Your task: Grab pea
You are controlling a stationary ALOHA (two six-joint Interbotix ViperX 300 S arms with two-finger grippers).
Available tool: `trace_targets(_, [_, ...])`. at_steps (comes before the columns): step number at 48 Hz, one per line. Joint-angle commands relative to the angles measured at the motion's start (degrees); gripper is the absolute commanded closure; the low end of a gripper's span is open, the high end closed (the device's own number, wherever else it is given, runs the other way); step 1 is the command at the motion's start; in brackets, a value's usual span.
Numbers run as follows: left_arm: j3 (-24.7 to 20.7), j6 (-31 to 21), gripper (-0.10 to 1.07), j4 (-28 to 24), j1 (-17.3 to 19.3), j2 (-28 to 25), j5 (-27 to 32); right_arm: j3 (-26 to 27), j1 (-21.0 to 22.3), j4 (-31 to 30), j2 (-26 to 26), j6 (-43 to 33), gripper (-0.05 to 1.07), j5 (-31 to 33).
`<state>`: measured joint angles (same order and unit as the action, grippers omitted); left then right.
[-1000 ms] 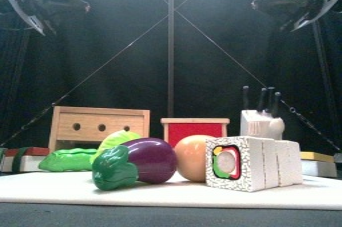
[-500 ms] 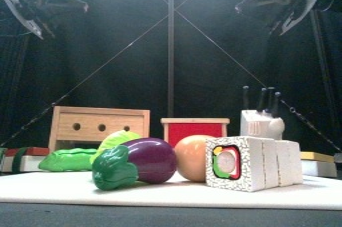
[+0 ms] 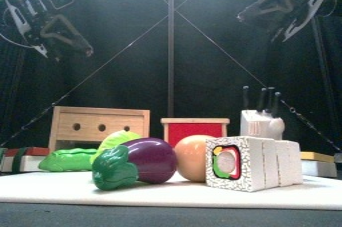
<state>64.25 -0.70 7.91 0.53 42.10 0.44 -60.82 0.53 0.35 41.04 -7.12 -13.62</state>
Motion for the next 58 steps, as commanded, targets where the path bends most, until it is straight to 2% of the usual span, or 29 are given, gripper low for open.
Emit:
trace_targets(1, [-3.16, -0.18, 0.45, 4.83, 0.0, -1.67, 5.19, 0.44, 0.26, 0.79, -0.09, -0.09, 1.0, 0.26])
trace_targets(7, [-5.01, -0.26, 0.43, 11.51, 0.35, -3.69, 10.72, 0.44, 0.26, 1.14, -0.35, -0.09, 1.0, 0.97])
trace_targets(13, [-6.68, -0.26, 0.43, 14.15, 1.85, -4.83, 13.18, 0.53, 0.26, 1.14, -0.97, -0.09, 1.0, 1.32])
trace_targets(19, [-7.38, -0.26, 0.43, 14.06, 2.46, -5.45, 13.8, 0.53, 0.26, 1.14, -1.58, -0.18, 1.0, 1.41])
trace_targets(23, [-8.0, -0.26, 0.43, 13.18, 4.13, -5.45, 14.85, 0.62, 0.26, 1.14, -1.93, -0.18, 1.0, 1.49])
trace_targets(32, [-11.87, -0.88, 0.43, 10.02, 7.73, -5.54, 23.82, 0.88, 0.26, 1.14, -2.46, -0.18, 1.0, 1.58])
trace_targets(38, [-14.06, -3.87, 0.43, 6.59, 7.91, -6.15, 28.74, 0.97, 0.26, 1.85, -2.46, -0.26, 1.0, 1.58])
trace_targets(48, [-16.08, -15.12, 0.43, -5.8, 7.21, -9.58, 34.98, 0.79, 0.26, 2.46, -2.46, -0.62, 1.0, 1.67])
trace_targets(51, [-16.44, -19.42, 0.43, -9.76, 5.45, -10.72, 34.89, 0.79, 0.26, 2.72, -2.46, -0.53, 1.0, 1.85])
trace_targets(58, [-16.7, -30.5, 0.42, -18.28, -1.32, -13.36, 34.45, 0.62, 0.26, 3.25, -2.46, -0.53, 1.0, 2.11])
